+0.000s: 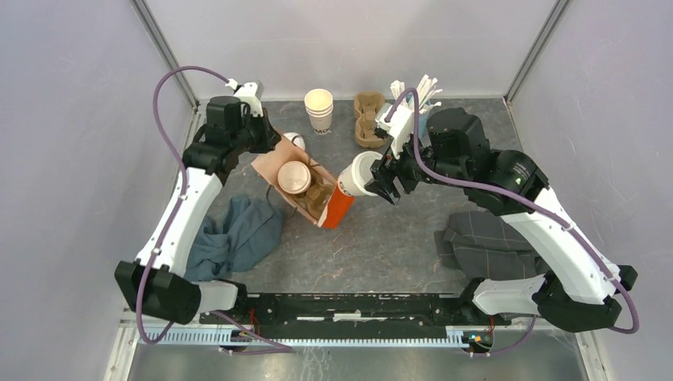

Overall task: Pack the takeout coffee
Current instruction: Place the coffee cup on the cup tray.

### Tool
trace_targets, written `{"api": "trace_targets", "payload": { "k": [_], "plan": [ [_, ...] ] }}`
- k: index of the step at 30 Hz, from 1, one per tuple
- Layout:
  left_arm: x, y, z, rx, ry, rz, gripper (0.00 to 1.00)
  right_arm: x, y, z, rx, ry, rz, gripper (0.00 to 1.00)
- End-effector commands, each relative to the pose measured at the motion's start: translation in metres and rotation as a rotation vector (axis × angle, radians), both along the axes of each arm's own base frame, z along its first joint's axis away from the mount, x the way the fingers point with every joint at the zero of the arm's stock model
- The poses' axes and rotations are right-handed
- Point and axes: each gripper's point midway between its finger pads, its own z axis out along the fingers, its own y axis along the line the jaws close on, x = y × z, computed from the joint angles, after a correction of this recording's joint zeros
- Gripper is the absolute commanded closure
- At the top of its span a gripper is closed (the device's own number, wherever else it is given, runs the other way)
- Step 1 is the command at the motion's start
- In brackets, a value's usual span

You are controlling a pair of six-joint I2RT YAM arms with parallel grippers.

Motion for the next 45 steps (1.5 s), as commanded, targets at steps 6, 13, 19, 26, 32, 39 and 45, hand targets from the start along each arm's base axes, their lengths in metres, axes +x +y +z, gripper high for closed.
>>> {"api": "trace_targets", "payload": {
  "k": [6,13,19,26,32,39,45],
  "plan": [
    [-0.005,-0.001,0.035,0.014,-0.23,-0.047,0.98,-0.034,0.04,0.054,0.167,-0.036,0.257,0.25],
    [-0.009,0.004,0.029,-0.017,-0.159,0.019,0.98,-0.056,0.071,0.065,0.193,-0.005,0.329,0.26],
    [-0.013,0.005,0.033,-0.042,-0.153,0.038,0.98,-0.05,0.096,0.067,0.19,-0.006,0.279,0.27],
    [-0.015,0.005,0.036,-0.052,-0.135,0.049,0.98,-0.018,0.107,0.048,0.108,-0.038,0.129,0.28],
    [-0.017,0.003,0.035,-0.069,-0.124,0.045,0.98,0.005,0.104,0.035,0.047,-0.075,0.026,0.28],
    [-0.016,0.004,0.043,-0.107,-0.116,0.087,0.98,0.011,0.1,0.008,-0.055,-0.09,0.015,0.28],
    [-0.019,0.002,0.046,-0.153,-0.115,0.107,0.98,0.013,0.104,-0.007,-0.123,-0.099,0.02,0.28]
  ]
}}
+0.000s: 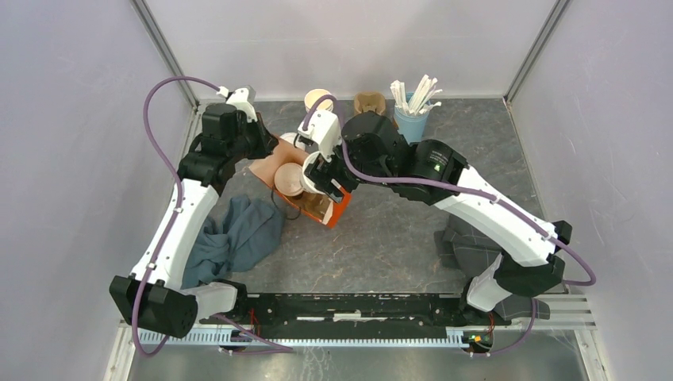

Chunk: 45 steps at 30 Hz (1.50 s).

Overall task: Pack the takeout coffee
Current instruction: Place the coffee cup on the cup tray.

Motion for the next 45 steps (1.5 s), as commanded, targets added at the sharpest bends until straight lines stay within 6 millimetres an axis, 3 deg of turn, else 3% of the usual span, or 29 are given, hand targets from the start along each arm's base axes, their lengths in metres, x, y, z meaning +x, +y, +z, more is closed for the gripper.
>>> {"api": "trace_targets", "payload": {
  "k": [1,15,23,45],
  "plan": [
    [-0.001,-0.003,0.038,-0.088,-0.085,0.04,0.98,0.005,0.002,-0.007,-0.051,-0.041,-0.014,0.28],
    [-0.001,-0.008,0.047,-0.132,-0.081,0.05,0.98,-0.001,0.017,-0.022,-0.114,-0.048,-0.029,0.28],
    [0.001,0.0,0.033,-0.11,-0.014,0.109,0.98,-0.002,0.012,-0.022,-0.102,-0.023,-0.077,0.28],
    [-0.003,-0.007,0.012,-0.165,0.142,0.157,0.98,0.001,0.04,-0.034,-0.061,0.046,-0.101,0.29]
  ]
}}
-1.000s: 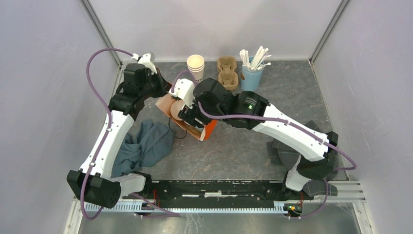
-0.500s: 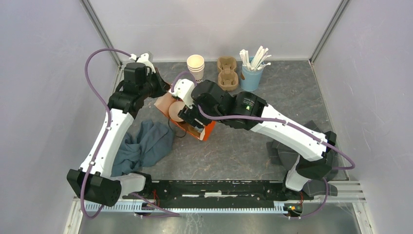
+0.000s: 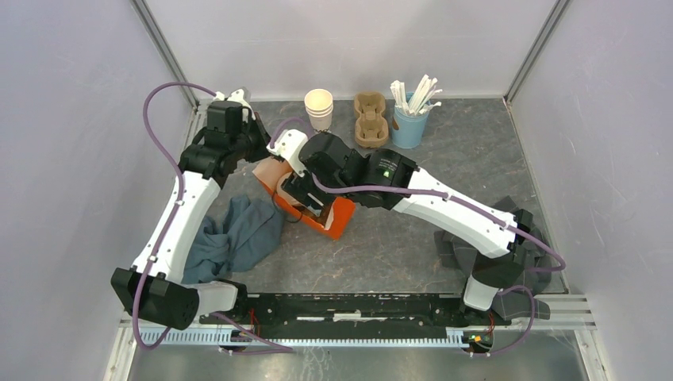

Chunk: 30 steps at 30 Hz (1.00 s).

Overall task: Pack the takeout coffee
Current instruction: Place the coffee cup on the cup tray.

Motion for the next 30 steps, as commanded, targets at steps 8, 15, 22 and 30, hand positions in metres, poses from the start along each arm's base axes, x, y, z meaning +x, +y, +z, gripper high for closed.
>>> {"api": "trace_targets", "payload": {
  "k": [8,15,22,30],
  "plan": [
    [0.004,-0.01,0.022,-0.051,-0.029,0.003,0.98,0.0,0.011,0.02,0.077,-0.013,-0.007,0.29],
    [0.002,-0.012,0.024,-0.056,-0.031,-0.004,0.98,0.001,0.016,0.011,0.063,-0.018,0.006,0.29],
    [0.001,-0.014,0.028,-0.064,-0.045,-0.021,0.98,0.006,0.025,-0.002,0.035,-0.023,0.015,0.29],
    [-0.002,-0.022,0.037,-0.094,-0.139,-0.077,0.98,0.011,0.018,-0.021,-0.021,-0.048,0.011,0.29]
  ]
}}
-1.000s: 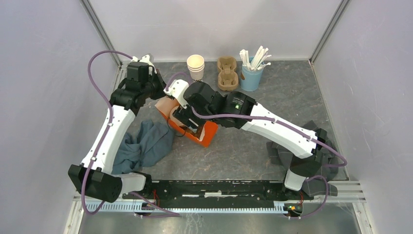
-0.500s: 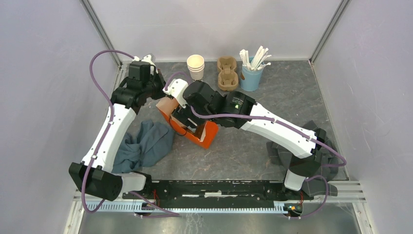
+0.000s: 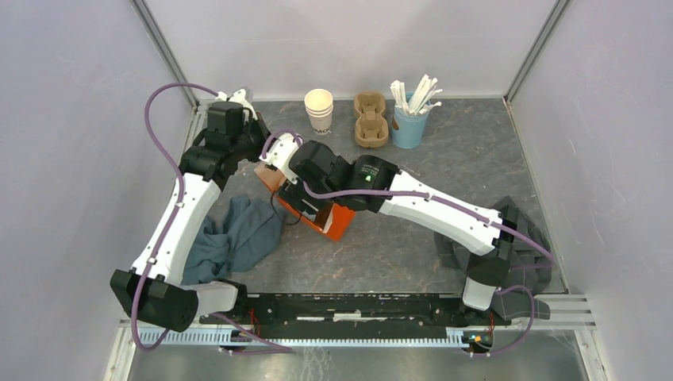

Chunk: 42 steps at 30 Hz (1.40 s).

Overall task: Pack the takeout coffee
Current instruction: Place the coffee cup on the cup tray.

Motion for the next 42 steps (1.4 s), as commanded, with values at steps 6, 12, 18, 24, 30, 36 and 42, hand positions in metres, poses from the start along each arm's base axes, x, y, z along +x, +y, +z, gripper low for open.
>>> {"api": "trace_targets", "payload": {
  "k": [6,12,18,24,30,36,42],
  "plan": [
    [-0.001,-0.014,0.046,-0.074,-0.224,-0.076,0.98,0.008,-0.014,0.0,-0.054,-0.092,-0.002,0.29],
    [-0.005,-0.019,0.054,-0.093,-0.351,-0.13,0.98,0.009,-0.025,-0.002,-0.083,-0.126,0.012,0.29],
    [-0.012,-0.019,0.044,-0.086,-0.388,-0.153,0.98,0.013,-0.037,-0.004,-0.142,-0.169,0.016,0.29],
    [-0.018,-0.018,0.034,-0.062,-0.41,-0.171,0.98,0.018,-0.045,-0.012,-0.207,-0.209,0.036,0.29],
    [-0.019,-0.017,0.027,-0.046,-0.39,-0.18,0.98,0.02,-0.049,-0.011,-0.245,-0.228,0.044,0.29],
    [-0.018,-0.016,0.027,-0.038,-0.385,-0.176,0.98,0.022,-0.055,-0.007,-0.273,-0.246,0.037,0.29],
    [-0.017,-0.018,0.028,-0.04,-0.381,-0.184,0.98,0.026,-0.058,-0.018,-0.323,-0.257,0.031,0.29]
  ]
}}
